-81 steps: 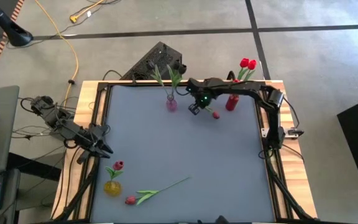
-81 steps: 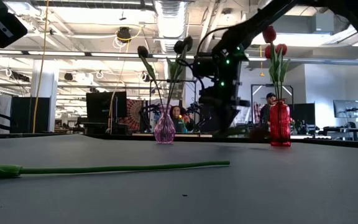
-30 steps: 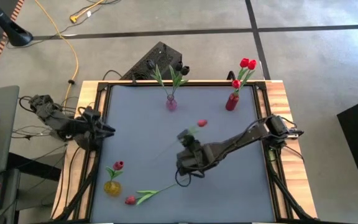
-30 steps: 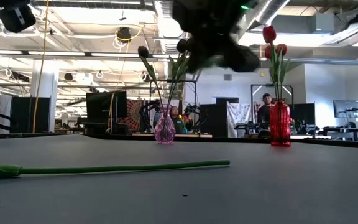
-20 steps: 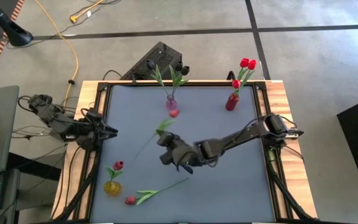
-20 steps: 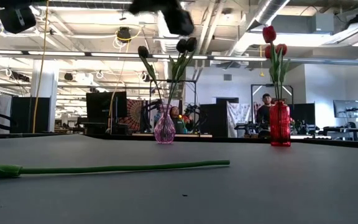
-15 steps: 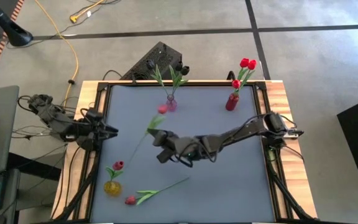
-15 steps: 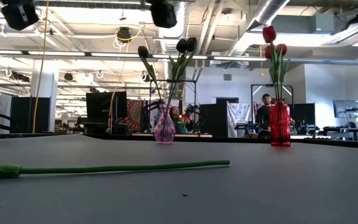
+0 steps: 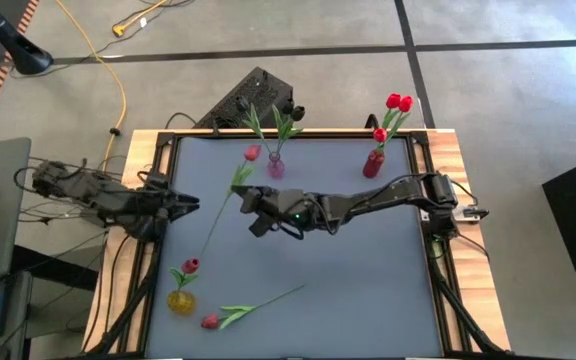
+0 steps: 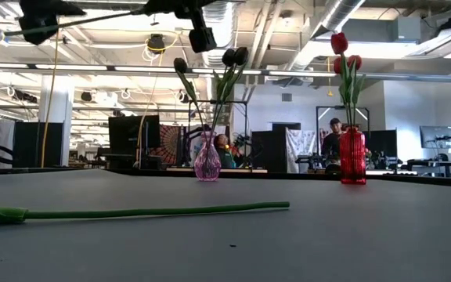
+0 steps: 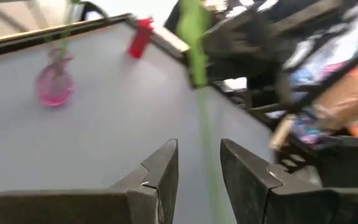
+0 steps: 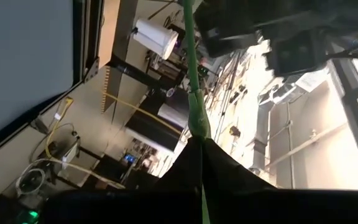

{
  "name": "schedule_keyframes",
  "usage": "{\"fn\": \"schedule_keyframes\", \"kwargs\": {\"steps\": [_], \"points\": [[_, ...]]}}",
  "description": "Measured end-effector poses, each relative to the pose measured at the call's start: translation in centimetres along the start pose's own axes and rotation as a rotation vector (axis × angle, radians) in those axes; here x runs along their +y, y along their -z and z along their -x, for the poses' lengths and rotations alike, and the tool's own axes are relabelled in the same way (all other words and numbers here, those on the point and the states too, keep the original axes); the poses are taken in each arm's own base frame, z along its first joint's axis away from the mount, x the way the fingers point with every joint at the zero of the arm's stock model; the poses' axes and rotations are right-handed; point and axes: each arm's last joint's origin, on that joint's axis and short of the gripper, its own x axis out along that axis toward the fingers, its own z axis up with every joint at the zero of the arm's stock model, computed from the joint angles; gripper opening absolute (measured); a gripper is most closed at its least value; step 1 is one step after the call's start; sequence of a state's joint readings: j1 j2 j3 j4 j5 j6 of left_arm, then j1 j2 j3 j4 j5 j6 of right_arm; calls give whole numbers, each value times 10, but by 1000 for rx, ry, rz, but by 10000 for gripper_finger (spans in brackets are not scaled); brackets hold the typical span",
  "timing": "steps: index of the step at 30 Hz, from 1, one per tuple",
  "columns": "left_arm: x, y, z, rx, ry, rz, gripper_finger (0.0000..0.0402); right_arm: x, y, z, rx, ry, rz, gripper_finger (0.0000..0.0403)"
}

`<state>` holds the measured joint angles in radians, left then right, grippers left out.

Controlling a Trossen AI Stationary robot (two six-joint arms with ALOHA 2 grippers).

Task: Sort flowers into vase by color
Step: Put the top dark red flower into the yellow vase

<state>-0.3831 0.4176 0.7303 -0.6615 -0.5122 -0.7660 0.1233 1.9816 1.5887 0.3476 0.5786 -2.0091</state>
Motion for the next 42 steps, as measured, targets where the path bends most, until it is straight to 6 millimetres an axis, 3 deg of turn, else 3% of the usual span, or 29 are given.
{"fn": "schedule_keyframes", "kwargs": {"steps": [3,7,12,16,23,34,42], "points": [[1,-2,-11,15,-48,2,107,0,1,-1,-20,16,0,25],[-5,-10,-28,56,46,-12,107,-1,-1,0,-24,20,4,25],[0,-11,-54,138,-4,-17,107,-2,-2,1,-28,21,4,25],[-1,-14,-67,175,69,-23,107,-2,-3,2,-21,18,4,25],[-2,-16,-70,180,99,-28,107,-3,-6,4,-11,10,6,24],[10,-20,-49,142,59,19,107,-6,-17,12,-1,-18,27,25],[6,-20,-61,223,153,76,107,-3,-11,8,27,-33,23,24]]}}
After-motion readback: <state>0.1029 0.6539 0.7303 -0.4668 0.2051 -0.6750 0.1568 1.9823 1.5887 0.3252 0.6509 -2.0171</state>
